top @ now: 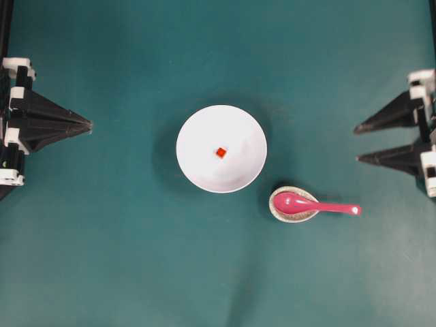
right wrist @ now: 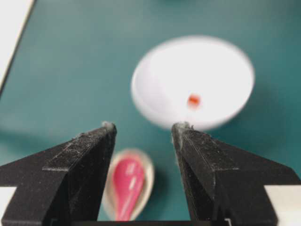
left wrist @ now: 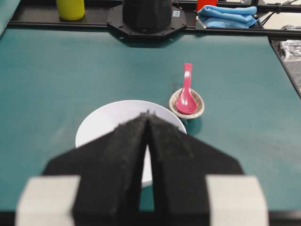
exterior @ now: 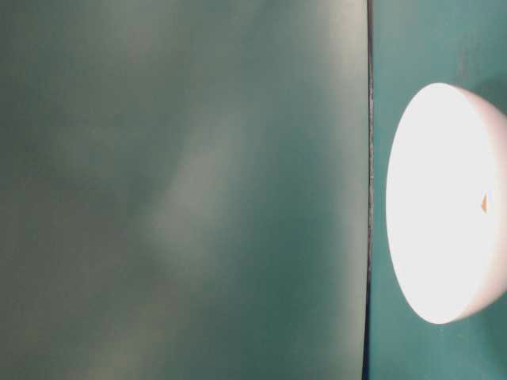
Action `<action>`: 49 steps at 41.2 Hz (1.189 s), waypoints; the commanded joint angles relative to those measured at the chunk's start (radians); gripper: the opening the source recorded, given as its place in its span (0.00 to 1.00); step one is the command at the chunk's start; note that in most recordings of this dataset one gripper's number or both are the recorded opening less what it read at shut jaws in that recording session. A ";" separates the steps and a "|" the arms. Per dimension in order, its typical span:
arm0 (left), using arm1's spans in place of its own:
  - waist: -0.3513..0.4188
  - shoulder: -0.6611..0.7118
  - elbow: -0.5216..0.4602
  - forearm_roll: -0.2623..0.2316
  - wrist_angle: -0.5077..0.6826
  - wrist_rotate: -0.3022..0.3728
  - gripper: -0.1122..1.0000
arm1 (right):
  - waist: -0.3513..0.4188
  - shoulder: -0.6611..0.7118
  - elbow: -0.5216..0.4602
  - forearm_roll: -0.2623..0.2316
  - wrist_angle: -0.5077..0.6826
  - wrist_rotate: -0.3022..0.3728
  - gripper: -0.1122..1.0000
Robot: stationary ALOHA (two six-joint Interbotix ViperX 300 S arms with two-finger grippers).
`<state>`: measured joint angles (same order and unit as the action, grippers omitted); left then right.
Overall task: Grip the spoon and scoop the red block from the bowl with right arm.
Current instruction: 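Move the right gripper toward the pink spoon handle, opening it, then lower the right gripper around the pink spoon handle and close it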
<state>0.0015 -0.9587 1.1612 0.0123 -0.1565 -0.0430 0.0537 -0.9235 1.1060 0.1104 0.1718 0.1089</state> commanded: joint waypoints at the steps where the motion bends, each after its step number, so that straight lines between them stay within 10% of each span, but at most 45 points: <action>1: 0.002 0.008 -0.029 0.002 -0.006 -0.005 0.10 | 0.020 0.025 0.009 0.038 0.015 0.009 0.61; 40: 0.000 0.008 -0.029 0.002 -0.006 -0.011 0.10 | 0.225 0.183 0.221 0.107 -0.061 0.339 0.61; 49: 0.000 0.008 -0.029 0.002 -0.005 -0.011 0.10 | 0.229 0.167 0.176 0.058 -0.144 0.344 0.61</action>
<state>0.0015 -0.9587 1.1612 0.0123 -0.1565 -0.0552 0.2792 -0.7532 1.3300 0.1994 0.0767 0.4525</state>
